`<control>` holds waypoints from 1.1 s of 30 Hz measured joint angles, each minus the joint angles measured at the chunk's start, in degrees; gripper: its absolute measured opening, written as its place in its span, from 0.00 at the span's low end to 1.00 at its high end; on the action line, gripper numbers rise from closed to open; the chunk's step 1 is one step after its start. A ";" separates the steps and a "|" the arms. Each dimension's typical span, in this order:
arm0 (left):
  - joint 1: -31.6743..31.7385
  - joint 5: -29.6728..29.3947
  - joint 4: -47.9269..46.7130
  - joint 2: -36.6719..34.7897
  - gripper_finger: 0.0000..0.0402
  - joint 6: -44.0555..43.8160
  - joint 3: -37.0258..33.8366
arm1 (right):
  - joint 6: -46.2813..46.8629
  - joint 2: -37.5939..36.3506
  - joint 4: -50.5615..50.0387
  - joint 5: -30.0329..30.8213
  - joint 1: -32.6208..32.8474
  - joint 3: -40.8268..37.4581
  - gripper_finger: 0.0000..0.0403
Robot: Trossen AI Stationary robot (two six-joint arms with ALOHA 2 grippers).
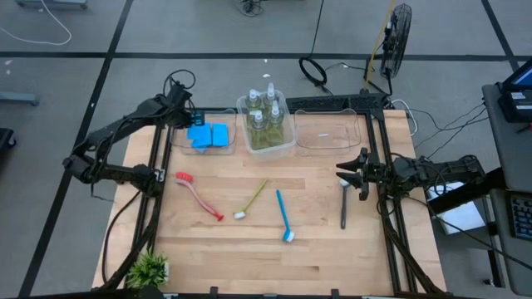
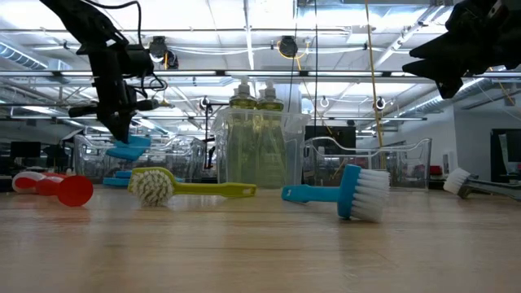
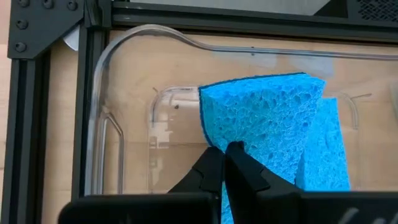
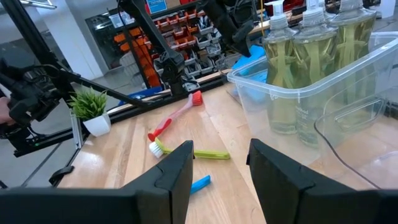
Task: Pick & Place Kitchen Sink Supplies
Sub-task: Put the blue sponge into the left transparent bin, then put the red dish brush into the right transparent bin
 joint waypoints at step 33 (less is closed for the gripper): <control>-1.24 7.44 0.09 -11.10 0.45 -2.50 0.59 | -0.81 0.00 0.04 -0.13 0.00 0.00 0.35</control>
